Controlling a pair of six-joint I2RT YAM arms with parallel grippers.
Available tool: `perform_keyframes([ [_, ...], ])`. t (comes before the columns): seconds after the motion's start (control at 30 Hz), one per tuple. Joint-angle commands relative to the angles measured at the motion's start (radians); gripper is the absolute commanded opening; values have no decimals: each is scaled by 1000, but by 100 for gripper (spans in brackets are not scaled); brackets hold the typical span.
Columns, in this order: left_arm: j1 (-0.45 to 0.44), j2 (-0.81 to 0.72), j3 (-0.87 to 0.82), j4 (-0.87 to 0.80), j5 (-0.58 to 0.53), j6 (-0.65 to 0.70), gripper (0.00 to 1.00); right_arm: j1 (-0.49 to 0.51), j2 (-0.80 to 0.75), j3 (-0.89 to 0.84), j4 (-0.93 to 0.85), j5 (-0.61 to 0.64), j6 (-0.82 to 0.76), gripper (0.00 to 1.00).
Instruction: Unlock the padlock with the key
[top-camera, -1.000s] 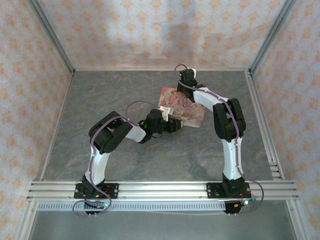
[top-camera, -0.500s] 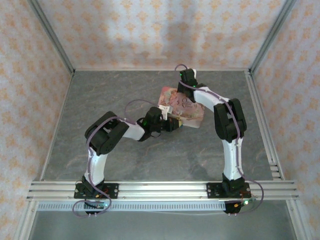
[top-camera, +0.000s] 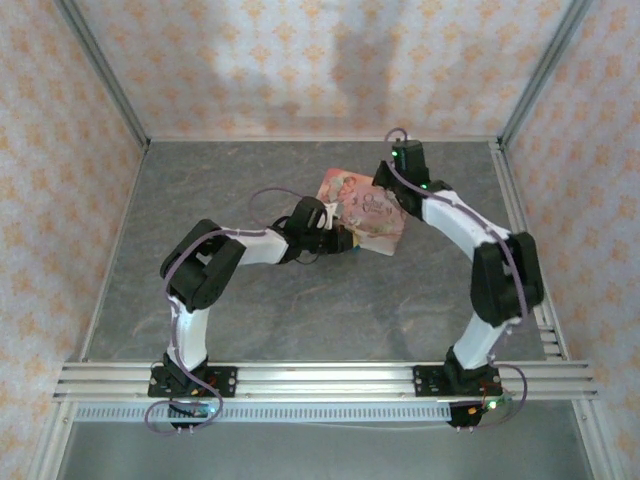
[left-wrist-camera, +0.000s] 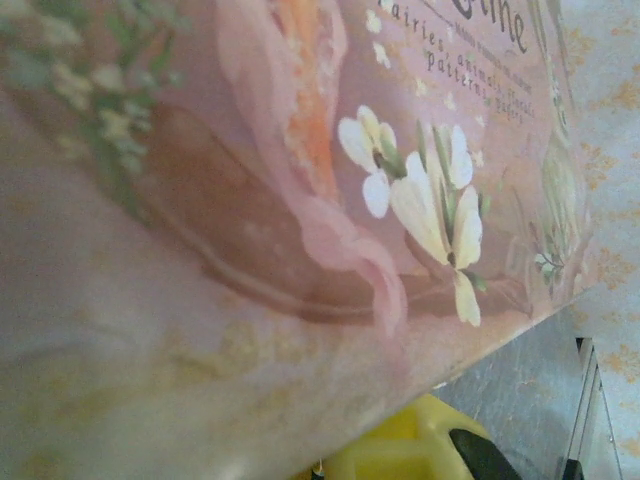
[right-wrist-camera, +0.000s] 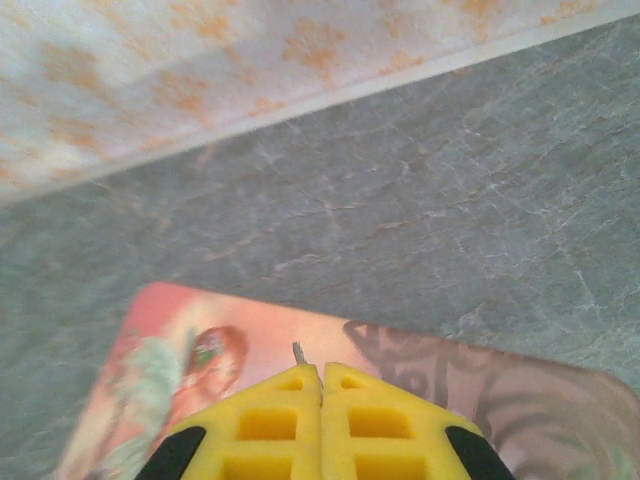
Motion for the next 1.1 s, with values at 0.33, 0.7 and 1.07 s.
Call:
perform_keyframes([
  [0.33, 36, -129, 95, -124, 28, -163, 0, -47, -624, -542, 326, -390, 215, 0],
  [0.7, 40, -250, 51, -122, -153, -310, 0, -48, -717, -814, 660, -536, 465, 0],
  [1.07, 15, -239, 80, -78, -158, -433, 0, -4, -580, -931, 929, -515, 547, 0],
])
